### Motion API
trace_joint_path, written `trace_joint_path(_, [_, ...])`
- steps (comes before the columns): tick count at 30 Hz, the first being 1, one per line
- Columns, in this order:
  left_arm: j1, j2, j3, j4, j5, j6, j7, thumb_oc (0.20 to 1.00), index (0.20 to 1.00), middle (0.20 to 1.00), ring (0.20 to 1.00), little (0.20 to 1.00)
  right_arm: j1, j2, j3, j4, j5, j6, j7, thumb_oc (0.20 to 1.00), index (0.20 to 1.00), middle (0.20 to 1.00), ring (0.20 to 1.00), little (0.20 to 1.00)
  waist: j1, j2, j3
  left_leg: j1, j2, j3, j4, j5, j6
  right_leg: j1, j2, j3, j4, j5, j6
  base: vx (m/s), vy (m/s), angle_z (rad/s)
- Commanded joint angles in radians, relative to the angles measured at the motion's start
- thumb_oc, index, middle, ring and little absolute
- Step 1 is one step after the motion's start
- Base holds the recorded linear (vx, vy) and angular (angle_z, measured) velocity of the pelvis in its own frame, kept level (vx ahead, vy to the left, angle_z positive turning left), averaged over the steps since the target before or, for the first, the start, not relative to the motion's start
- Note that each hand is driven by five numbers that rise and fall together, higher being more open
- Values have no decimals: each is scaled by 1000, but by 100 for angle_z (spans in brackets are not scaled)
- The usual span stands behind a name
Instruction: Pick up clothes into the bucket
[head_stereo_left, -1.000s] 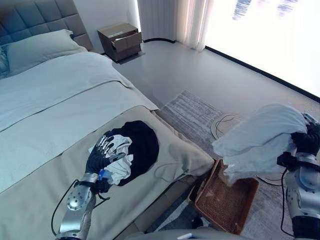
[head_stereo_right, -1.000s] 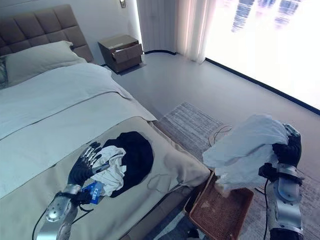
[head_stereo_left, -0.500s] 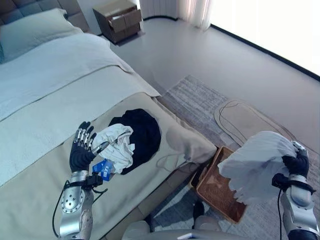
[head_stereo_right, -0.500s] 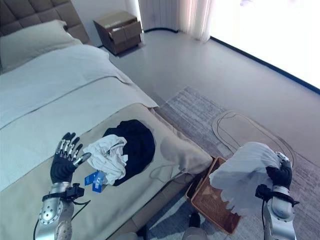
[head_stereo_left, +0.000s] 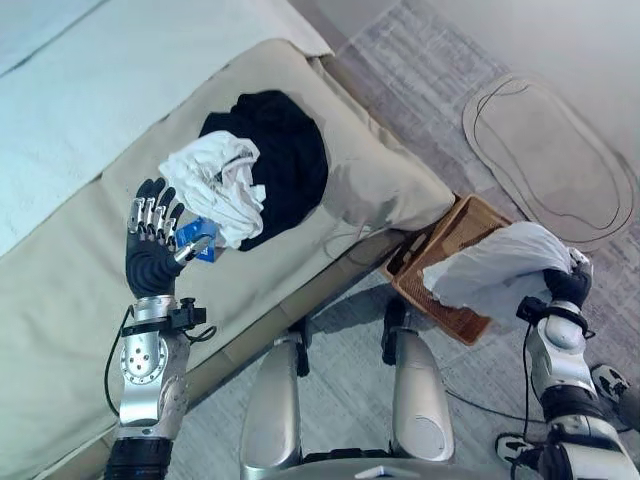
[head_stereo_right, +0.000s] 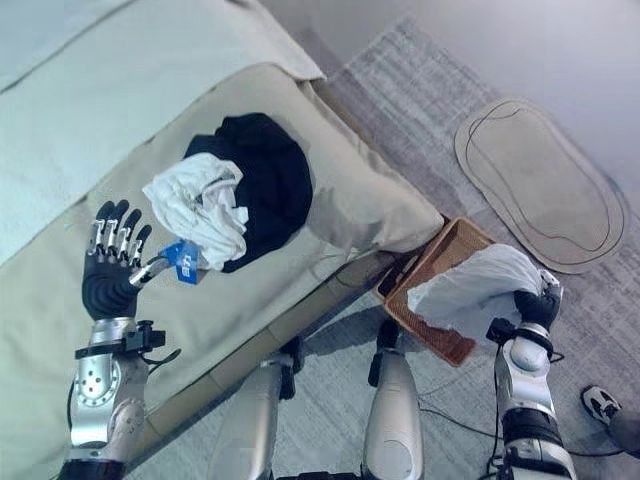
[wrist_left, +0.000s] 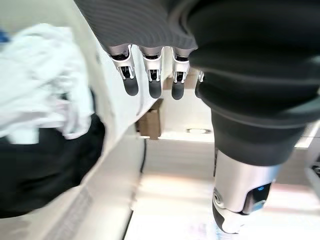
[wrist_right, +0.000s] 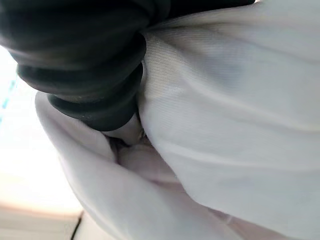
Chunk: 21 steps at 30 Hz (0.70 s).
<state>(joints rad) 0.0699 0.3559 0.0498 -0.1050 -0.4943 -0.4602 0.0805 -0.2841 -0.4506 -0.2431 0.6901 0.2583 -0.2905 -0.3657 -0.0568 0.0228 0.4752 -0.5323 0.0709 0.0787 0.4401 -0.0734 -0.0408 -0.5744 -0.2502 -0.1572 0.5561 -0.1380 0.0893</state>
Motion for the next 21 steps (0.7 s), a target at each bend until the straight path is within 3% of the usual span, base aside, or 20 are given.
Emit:
trace_joint_path(1, [53, 14, -15, -86, -21, -68, 9, 1000, 1000, 1000, 1000, 1000, 0, -93, 23, 4, 46, -65, -52, 200, 200, 200, 200, 200, -10, 9, -98, -107, 12, -27, 120, -47, 19, -22, -15, 1, 9, 50, 30, -41, -3, -5])
trace_joint_path(9, [89, 66, -95, -72, -39, -70, 13, 1000, 1000, 1000, 1000, 1000, -143, -188, 66, 191, 85, -55, -99, 200, 200, 200, 200, 200, 12, 37, -93, -186, 0, -13, 104, -37, 25, -133, -28, 18, 28, 58, 33, -8, 12, -1])
trace_joint_path(20, [63, 88, -132, -67, -42, -65, 24, 1000, 1000, 1000, 1000, 1000, -269, -246, 155, 416, 120, -1, -63, 200, 200, 200, 200, 200, 25, 45, -76, -175, -13, -14, 66, -25, 27, -129, -28, 19, 5, 64, 34, 6, 4, 0])
trace_joint_path(21, [62, 87, -132, -71, -42, -64, 25, 1000, 1000, 1000, 1000, 1000, -275, -241, 157, 426, 123, 3, -61, 460, 460, 460, 460, 460, 24, 45, -75, -172, -15, -13, 63, -24, 27, -127, -28, 19, 0, 66, 34, 20, 4, 5])
